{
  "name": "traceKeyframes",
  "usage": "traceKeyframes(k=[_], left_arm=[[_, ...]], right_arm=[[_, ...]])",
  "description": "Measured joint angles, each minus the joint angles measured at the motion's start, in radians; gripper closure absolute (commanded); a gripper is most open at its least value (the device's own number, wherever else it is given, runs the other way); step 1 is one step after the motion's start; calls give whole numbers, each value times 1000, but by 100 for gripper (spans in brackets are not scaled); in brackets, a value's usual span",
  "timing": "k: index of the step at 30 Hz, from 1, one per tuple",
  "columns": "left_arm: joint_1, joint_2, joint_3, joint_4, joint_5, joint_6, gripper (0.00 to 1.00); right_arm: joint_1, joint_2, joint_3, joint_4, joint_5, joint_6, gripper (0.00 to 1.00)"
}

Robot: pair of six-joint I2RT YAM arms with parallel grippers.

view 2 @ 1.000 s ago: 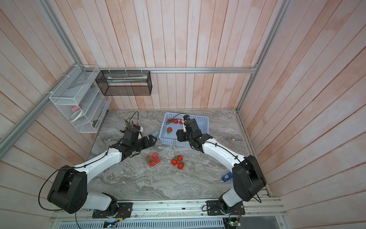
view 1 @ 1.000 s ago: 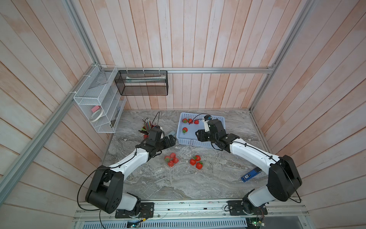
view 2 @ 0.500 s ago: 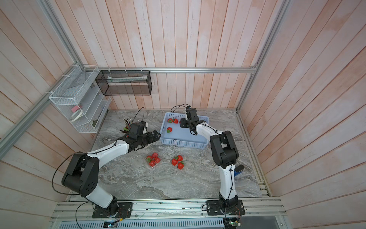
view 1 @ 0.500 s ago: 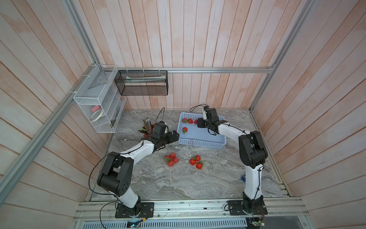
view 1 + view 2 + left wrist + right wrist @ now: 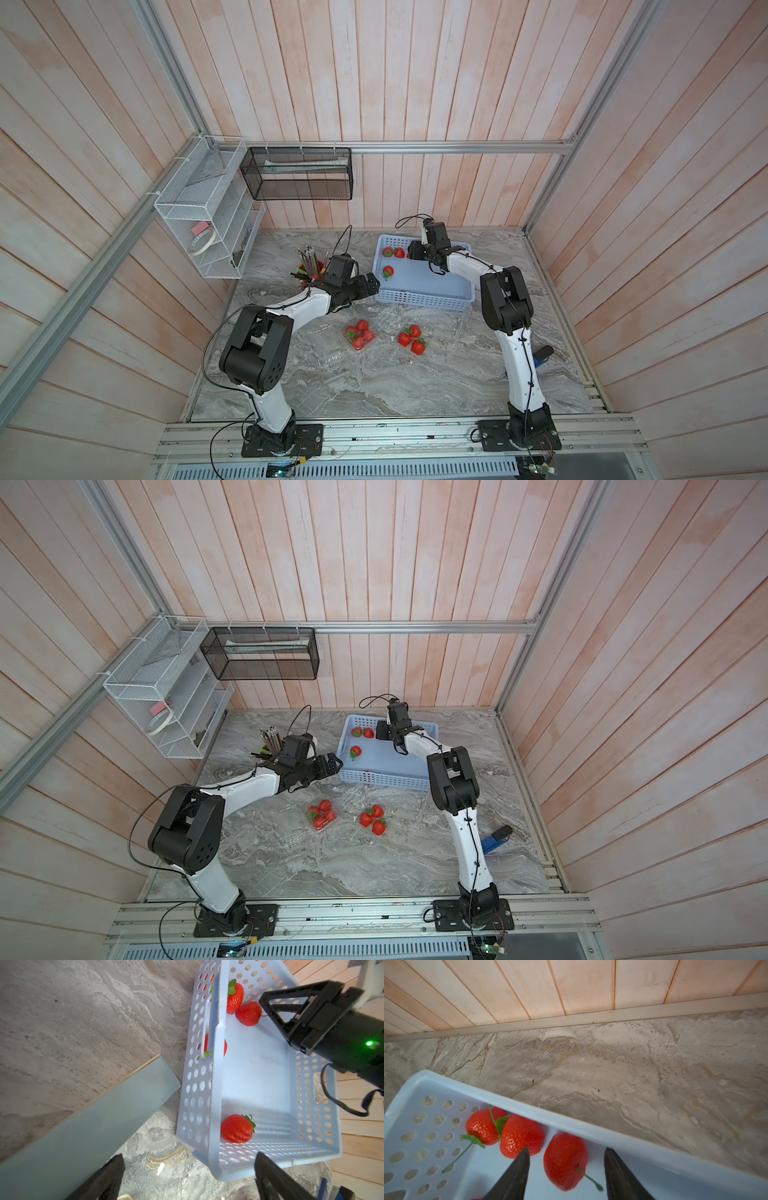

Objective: Pack strawberries into containers
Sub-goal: Pick up the strawberry from the basket.

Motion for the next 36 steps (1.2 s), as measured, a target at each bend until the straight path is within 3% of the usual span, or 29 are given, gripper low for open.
traceKeyframes(k=[14, 27, 31, 36], left_arm=[[-45, 36, 18, 8, 1, 3, 1], [-61, 36, 18, 8, 3, 2, 1], [-61, 30, 14, 8, 3, -2, 1], [-61, -37, -36, 6, 4, -13, 1]], right_arm=[[0, 107, 107, -3, -11, 45, 46], [-5, 119, 121, 8, -27, 89, 74], [-5, 89, 48, 61, -52, 89, 79], [0, -80, -196, 98, -60, 87, 80]])
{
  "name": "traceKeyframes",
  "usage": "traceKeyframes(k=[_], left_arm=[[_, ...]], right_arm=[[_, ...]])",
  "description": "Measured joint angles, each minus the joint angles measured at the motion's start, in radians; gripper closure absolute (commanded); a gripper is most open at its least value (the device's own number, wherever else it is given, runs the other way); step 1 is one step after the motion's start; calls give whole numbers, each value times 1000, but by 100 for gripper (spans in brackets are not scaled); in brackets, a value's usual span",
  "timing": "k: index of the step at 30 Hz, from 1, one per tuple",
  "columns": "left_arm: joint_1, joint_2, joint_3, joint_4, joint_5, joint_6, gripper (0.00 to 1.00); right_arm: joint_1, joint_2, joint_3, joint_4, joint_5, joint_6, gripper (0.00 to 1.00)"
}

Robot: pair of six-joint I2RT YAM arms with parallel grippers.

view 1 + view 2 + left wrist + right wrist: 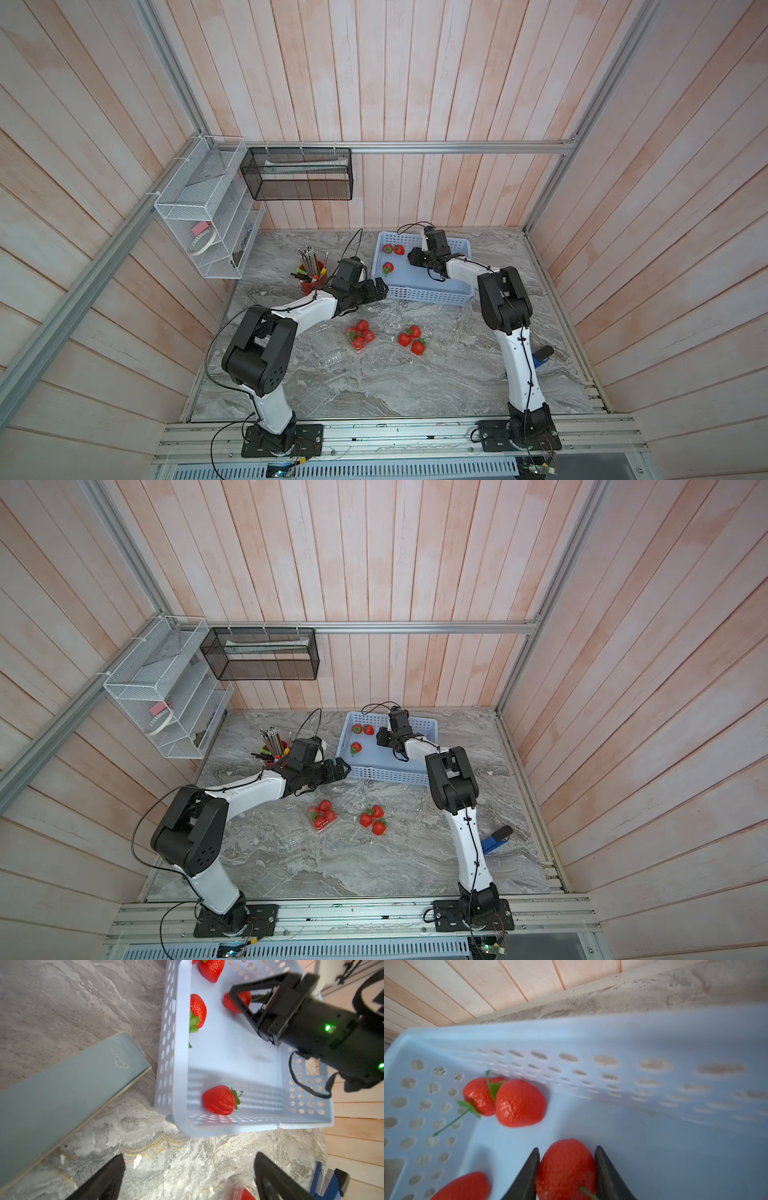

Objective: Pack strawberries into containers
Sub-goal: Pick up the strawberry from the basket, then place the strawberry in the packing box.

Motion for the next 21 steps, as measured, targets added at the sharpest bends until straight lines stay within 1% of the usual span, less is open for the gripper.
traceKeyframes(k=[5, 9, 16, 21], left_arm=[[-12, -103, -61, -1, -1, -15, 1], [-31, -173, -105, -6, -2, -32, 1], [-35, -278, -202, -13, -11, -78, 1], [-44, -348, -245, -29, -35, -106, 1]], right_arm=[[31, -239, -241, 37, 12, -15, 81], [87, -454, -425, 80, 36, -21, 82], [233, -758, -698, 84, 101, -13, 82], [346, -912, -843, 47, 140, 18, 82]])
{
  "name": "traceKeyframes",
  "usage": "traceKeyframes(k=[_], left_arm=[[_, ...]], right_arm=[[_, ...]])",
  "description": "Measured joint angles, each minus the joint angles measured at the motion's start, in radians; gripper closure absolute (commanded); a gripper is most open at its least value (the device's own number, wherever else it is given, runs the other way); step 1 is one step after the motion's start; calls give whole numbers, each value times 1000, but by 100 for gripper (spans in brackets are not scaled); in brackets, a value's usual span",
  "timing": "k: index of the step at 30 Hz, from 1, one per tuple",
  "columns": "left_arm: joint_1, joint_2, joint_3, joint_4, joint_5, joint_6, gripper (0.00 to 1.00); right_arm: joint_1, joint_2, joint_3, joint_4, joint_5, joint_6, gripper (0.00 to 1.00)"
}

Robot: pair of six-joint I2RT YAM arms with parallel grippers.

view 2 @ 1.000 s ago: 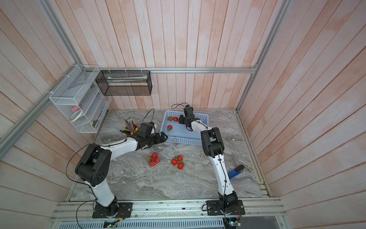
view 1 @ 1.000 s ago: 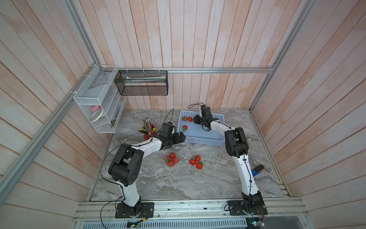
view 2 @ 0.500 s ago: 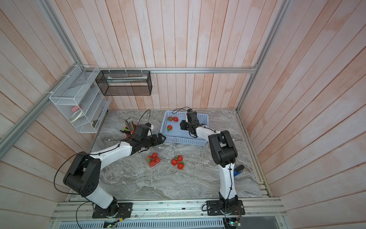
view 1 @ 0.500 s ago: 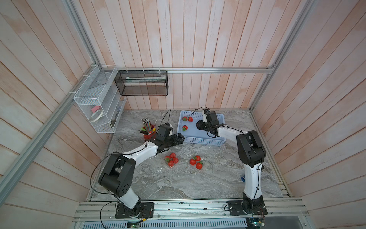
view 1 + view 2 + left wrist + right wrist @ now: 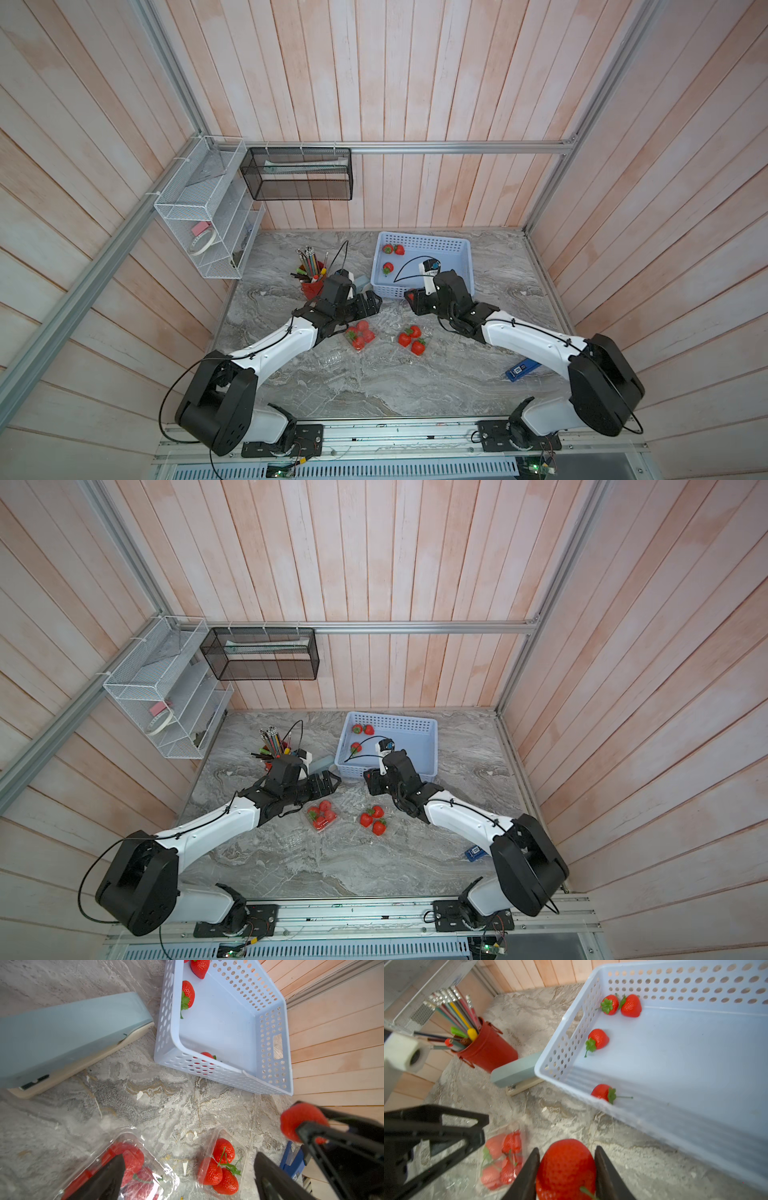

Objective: Pack strawberries into containers
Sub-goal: Place the strawberry in the packing box, then adjust the strawberry in the packing box.

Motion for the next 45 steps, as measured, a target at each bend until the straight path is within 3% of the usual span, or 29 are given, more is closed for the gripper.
traceKeyframes(k=[5, 12, 16, 22, 29, 37, 39, 42, 45], left_arm=[[-15, -53, -35, -4, -26, -26, 1], [-35, -70, -58, -22, -50, -52, 1], [-49, -70, -58, -24, -61, -55, 1], [-57, -70, -58, -32, -74, -55, 1], [-57, -68, -58, -37, -75, -54, 1], [-57, -65, -56, -38, -75, -52, 1], [-57, -65, -56, -38, -75, -52, 1], [-57, -65, -56, -38, -75, -52, 1], [-57, -66, -56, -38, -75, -52, 1]], right_arm=[[70, -85, -123, -39, 32, 57, 82], [113, -92, -214, -85, 48, 112, 79], [125, -55, -214, -76, 44, 122, 73], [127, 23, -203, -57, 34, 125, 51], [128, 38, -194, -80, 37, 123, 44], [128, -17, -136, -143, 76, 98, 43], [128, -47, -135, -155, 89, 93, 50], [128, -85, -135, -167, 105, 93, 80], [128, -97, -135, -166, 103, 97, 91]])
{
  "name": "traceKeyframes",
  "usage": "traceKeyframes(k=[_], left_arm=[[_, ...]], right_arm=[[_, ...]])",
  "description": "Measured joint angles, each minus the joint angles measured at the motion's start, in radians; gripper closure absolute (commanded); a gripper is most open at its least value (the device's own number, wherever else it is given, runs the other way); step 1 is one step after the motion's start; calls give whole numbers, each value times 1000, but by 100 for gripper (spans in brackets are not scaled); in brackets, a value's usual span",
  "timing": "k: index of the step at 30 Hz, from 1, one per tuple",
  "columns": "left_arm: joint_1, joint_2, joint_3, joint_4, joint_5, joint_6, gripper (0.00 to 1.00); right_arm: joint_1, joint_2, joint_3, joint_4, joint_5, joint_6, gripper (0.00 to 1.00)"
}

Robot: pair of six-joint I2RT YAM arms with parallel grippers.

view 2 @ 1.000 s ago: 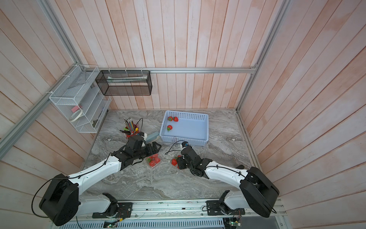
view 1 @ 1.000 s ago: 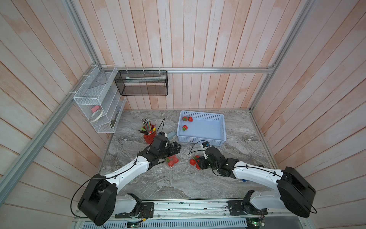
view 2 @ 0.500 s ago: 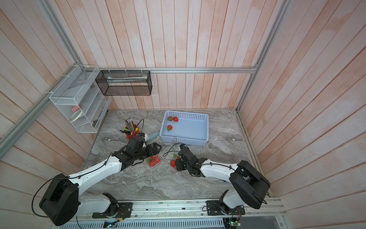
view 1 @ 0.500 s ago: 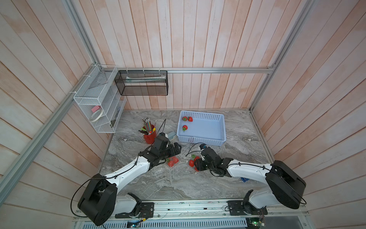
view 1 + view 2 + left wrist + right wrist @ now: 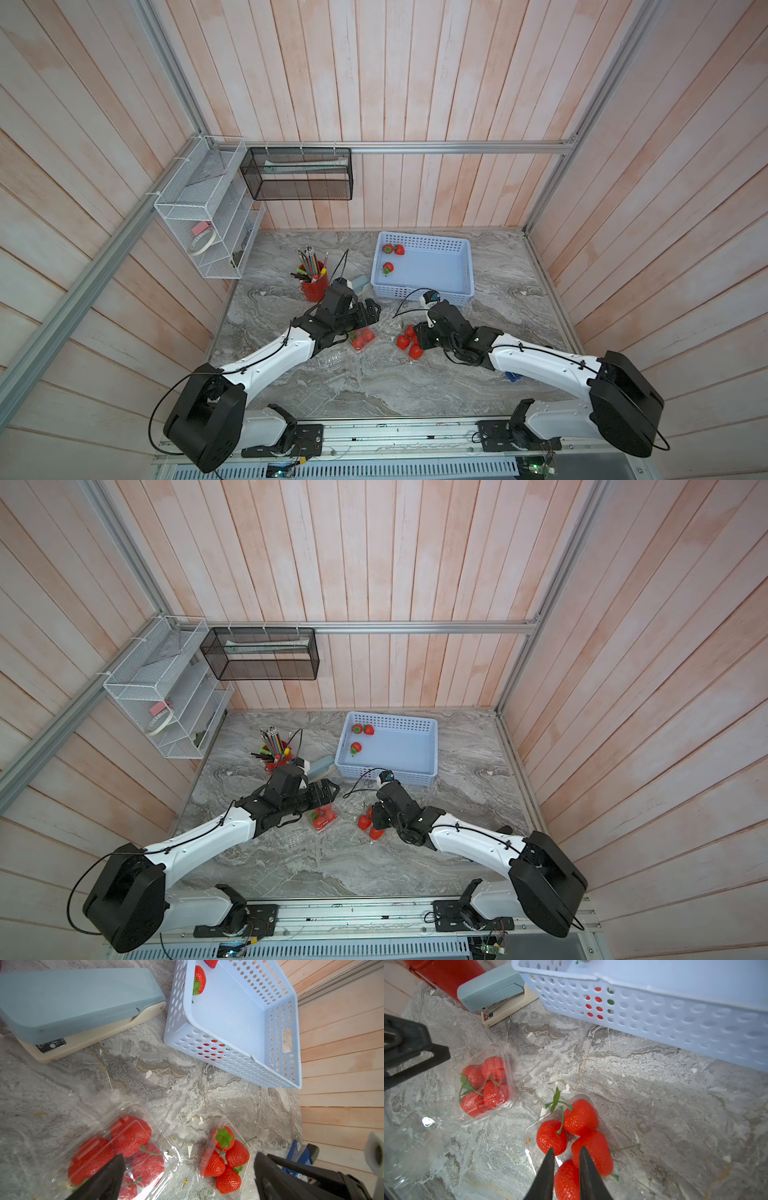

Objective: Pack strawberries into containers
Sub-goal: Adjust the strawberry in the packing box.

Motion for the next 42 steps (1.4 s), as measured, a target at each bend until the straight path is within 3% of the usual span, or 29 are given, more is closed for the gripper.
traceKeyframes(k=[14, 22, 31, 38, 42], left_arm=[[-9, 0, 0, 0, 0, 0, 1], [-13, 0, 0, 0, 0, 0, 1], [-13, 0, 0, 0, 0, 2, 1], [-14, 0, 0, -2, 0, 9, 1], [-15, 0, 0, -5, -3, 9, 1]], right_arm=[[0, 109, -8, 12, -7, -4, 94], [-8, 71, -8, -36, 56, -5, 78], [-99, 35, -6, -81, 82, -9, 63], [-102, 108, 33, -82, 66, -27, 67], [-102, 158, 72, -73, 36, -37, 77]])
